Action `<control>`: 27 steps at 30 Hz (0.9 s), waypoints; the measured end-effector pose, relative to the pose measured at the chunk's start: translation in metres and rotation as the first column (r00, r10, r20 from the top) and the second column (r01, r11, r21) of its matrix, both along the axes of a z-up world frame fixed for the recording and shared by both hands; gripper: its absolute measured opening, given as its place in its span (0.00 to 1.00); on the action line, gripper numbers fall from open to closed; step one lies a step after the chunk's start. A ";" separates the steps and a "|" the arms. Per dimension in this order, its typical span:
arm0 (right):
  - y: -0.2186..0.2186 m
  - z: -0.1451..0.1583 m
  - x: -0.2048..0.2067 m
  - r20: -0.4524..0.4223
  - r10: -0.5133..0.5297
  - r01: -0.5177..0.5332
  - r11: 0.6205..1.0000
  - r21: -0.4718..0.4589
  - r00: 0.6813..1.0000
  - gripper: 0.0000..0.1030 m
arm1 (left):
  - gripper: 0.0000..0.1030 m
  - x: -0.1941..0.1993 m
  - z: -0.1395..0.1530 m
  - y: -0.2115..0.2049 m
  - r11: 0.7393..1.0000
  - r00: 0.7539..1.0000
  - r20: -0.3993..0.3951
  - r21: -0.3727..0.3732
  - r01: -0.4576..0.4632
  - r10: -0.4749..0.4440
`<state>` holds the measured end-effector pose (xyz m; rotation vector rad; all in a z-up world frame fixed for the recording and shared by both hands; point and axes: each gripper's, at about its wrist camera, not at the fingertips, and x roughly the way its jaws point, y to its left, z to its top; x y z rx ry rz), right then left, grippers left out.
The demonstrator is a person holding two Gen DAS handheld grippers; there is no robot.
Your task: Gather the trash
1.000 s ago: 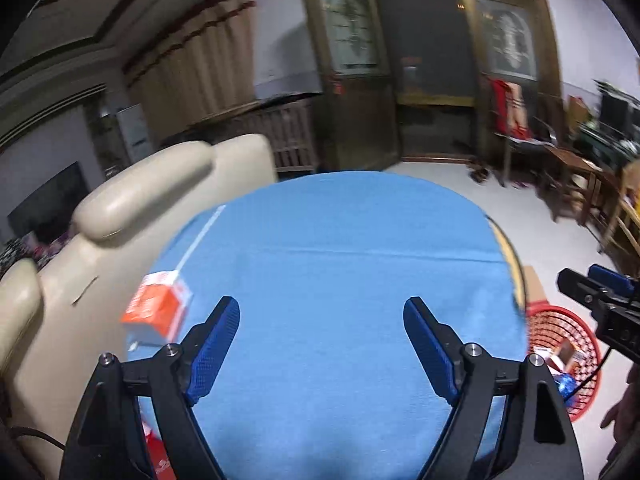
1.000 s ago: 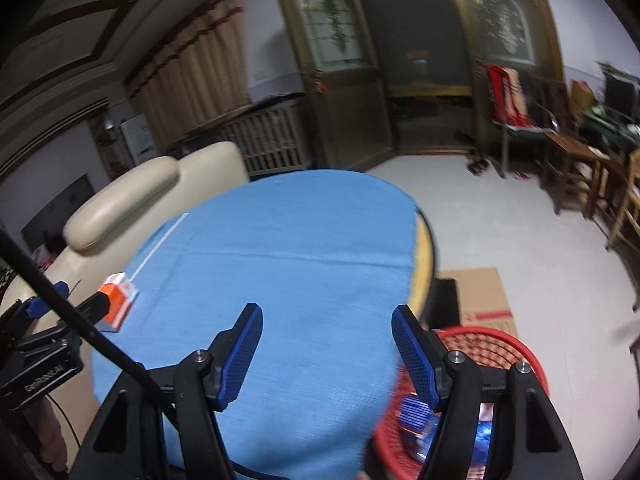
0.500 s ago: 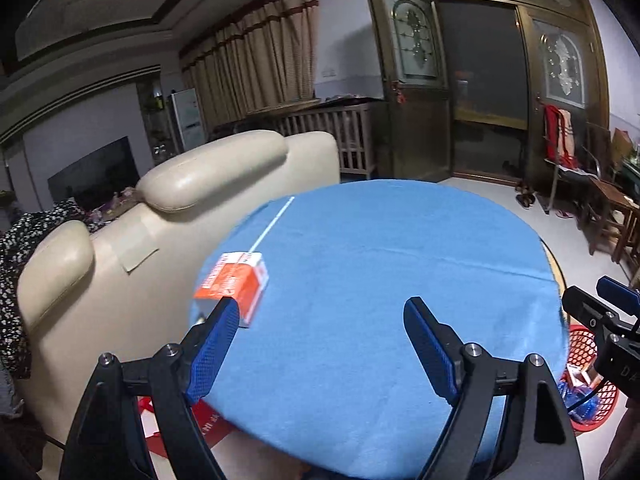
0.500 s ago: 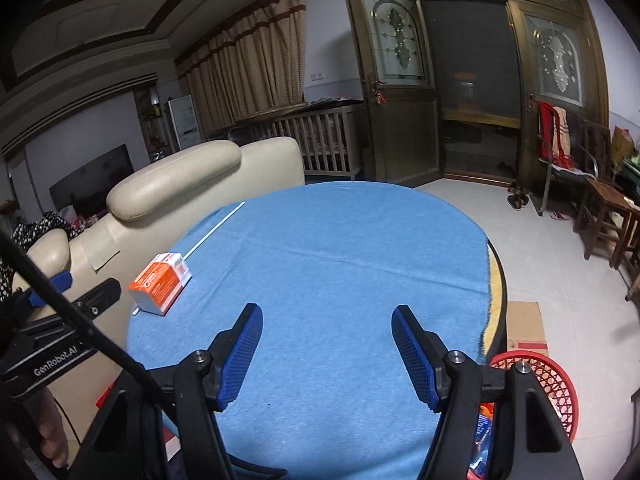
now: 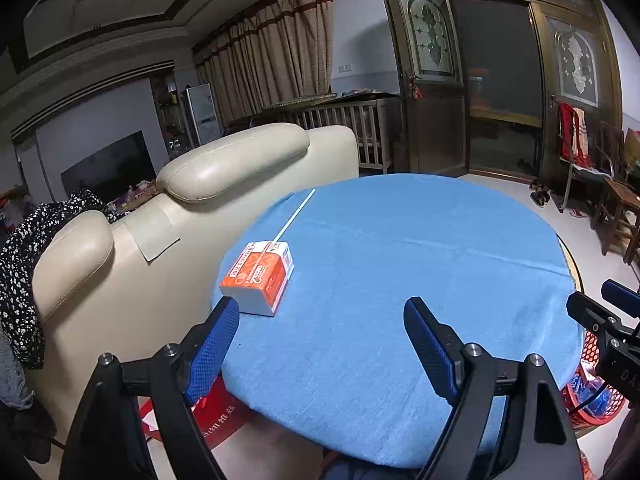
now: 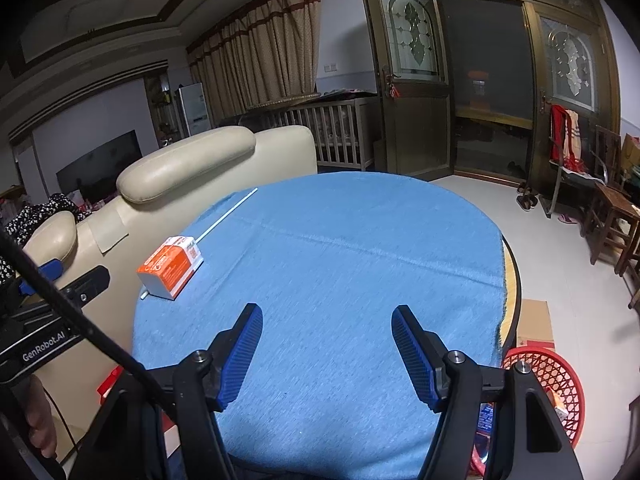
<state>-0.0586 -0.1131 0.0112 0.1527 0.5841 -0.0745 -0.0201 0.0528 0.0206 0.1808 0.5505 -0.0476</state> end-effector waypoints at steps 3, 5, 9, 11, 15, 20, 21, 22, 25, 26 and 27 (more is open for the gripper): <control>0.002 -0.002 0.000 -0.004 0.004 -0.004 1.000 0.003 1.000 0.69 | 0.82 -0.002 -0.001 0.002 1.000 1.000 -0.004 0.001 -0.007 0.007; 0.003 -0.002 0.000 -0.006 0.006 -0.006 1.000 0.004 1.000 0.69 | 0.82 -0.001 -0.002 0.003 1.000 1.000 -0.006 0.001 -0.012 0.012; 0.004 -0.004 0.002 -0.013 0.009 -0.009 1.000 0.010 1.000 0.69 | 0.82 -0.001 -0.004 0.004 1.000 1.000 -0.006 0.010 -0.015 0.015; 0.004 -0.006 0.002 -0.015 0.009 -0.009 1.000 0.011 1.000 0.69 | 0.82 -0.002 -0.005 0.003 1.000 1.000 -0.004 0.015 -0.017 0.017; 0.006 -0.007 0.004 -0.020 0.009 -0.009 1.000 0.011 1.000 0.69 | 0.82 -0.001 -0.007 0.005 1.000 1.000 -0.008 0.014 -0.016 0.016; 0.008 -0.007 0.005 -0.025 0.011 -0.011 1.000 0.011 1.000 0.69 | 0.82 0.000 -0.007 0.007 1.000 1.000 -0.014 0.008 -0.019 0.019; 0.008 -0.008 0.006 -0.026 0.011 -0.011 1.000 0.011 1.000 0.69 | 0.82 0.000 -0.007 0.007 1.000 1.000 -0.014 0.009 -0.021 0.021; 0.009 -0.008 0.006 -0.028 0.012 -0.012 1.000 0.011 1.000 0.69 | 0.82 0.001 -0.008 0.007 1.000 1.000 -0.015 0.009 -0.021 0.022; 0.010 -0.008 0.007 -0.030 0.015 -0.014 1.000 0.011 0.999 0.69 | 0.82 0.002 -0.009 0.009 1.000 1.000 -0.019 0.007 -0.024 0.024; 0.010 -0.008 0.007 -0.031 0.016 -0.015 1.000 0.010 0.999 0.69 | 0.82 0.002 -0.010 0.010 1.000 0.999 -0.021 0.005 -0.024 0.024; 0.011 -0.009 0.007 -0.031 0.016 -0.016 1.000 0.009 0.999 0.69 | 0.82 0.003 -0.011 0.010 1.000 0.999 -0.023 0.004 -0.024 0.024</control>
